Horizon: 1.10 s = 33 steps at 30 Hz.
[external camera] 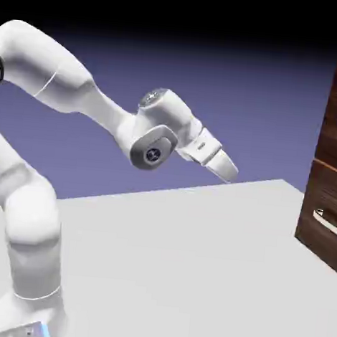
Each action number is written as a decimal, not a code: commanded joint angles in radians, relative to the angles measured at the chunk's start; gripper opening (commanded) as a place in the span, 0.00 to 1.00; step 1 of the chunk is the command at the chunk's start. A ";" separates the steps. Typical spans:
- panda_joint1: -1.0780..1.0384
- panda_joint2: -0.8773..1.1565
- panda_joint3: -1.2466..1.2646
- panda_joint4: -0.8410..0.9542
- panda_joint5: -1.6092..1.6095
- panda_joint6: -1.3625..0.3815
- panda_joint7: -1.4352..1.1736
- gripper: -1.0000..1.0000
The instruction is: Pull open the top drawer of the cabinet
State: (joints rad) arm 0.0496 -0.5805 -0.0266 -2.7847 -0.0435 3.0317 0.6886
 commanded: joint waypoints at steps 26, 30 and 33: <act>0.810 -0.226 -0.574 0.546 -0.937 -0.115 -1.131 0.50; 0.935 -0.261 -0.662 0.630 -1.082 -0.133 -1.305 0.50; 1.028 -0.287 -0.729 0.693 -1.190 -0.146 -1.435 0.50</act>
State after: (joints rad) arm 1.0776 -0.8672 -0.7552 -2.0915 -1.2331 2.8859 -0.7466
